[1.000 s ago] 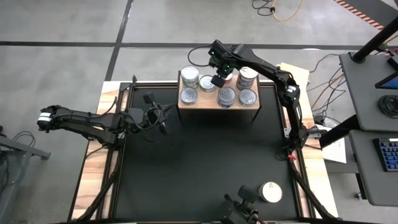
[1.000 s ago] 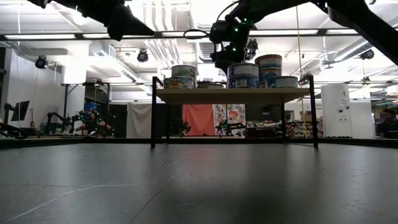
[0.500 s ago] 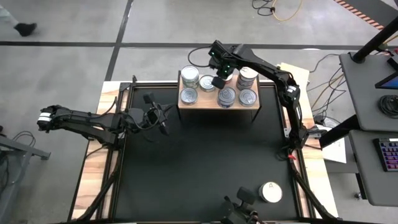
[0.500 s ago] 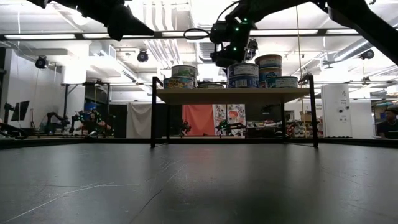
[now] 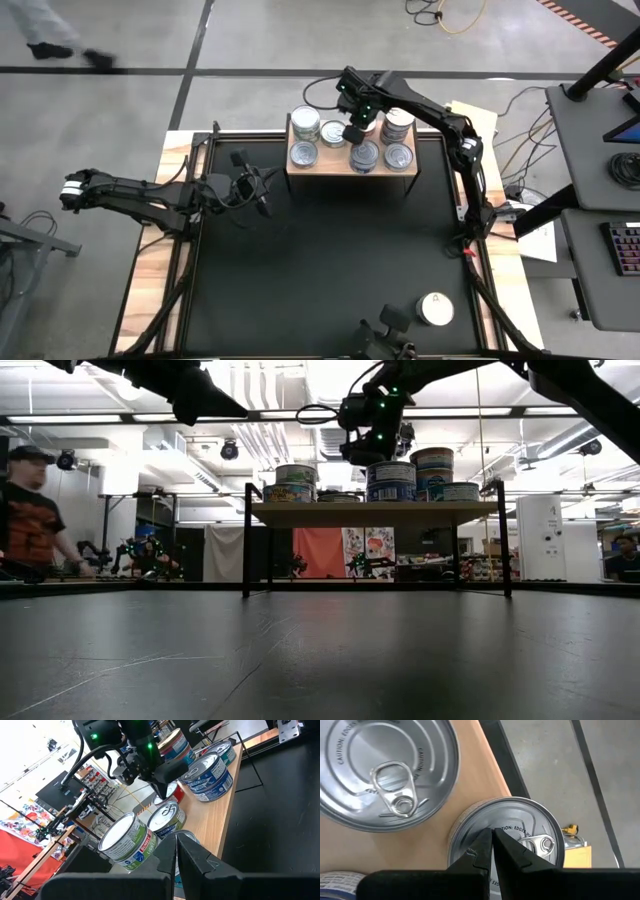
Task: Stack canned seafood by type on shelf
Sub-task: Adjust the red tuna can
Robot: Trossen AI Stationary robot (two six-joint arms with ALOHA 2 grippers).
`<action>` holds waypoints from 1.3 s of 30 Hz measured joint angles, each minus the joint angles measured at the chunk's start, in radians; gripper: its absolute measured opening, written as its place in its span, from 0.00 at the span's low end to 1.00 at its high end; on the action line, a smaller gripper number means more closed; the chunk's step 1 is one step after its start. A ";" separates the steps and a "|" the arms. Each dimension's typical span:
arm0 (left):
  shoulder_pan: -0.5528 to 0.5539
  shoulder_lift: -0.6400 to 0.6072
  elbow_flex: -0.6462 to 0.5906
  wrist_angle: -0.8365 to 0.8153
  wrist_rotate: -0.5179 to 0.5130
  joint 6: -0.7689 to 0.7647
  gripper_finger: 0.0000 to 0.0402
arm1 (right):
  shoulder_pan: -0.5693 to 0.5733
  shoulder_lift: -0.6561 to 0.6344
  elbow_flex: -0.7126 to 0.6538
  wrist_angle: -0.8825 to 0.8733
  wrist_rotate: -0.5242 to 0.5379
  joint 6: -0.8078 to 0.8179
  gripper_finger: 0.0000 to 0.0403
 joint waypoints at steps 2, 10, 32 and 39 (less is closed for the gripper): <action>0.000 0.000 0.000 0.000 0.000 0.000 0.00 | 0.005 0.000 0.000 -0.002 -0.001 -0.001 0.02; 0.000 0.000 0.000 0.000 0.000 0.000 0.00 | 0.017 0.000 0.001 -0.021 -0.006 -0.015 0.02; 0.000 0.000 0.000 0.000 0.000 0.000 0.00 | 0.052 -0.003 0.001 -0.064 -0.006 -0.002 0.02; 0.000 0.000 0.000 0.001 0.000 0.000 0.00 | 0.072 -0.017 -0.001 -0.077 -0.007 0.010 0.02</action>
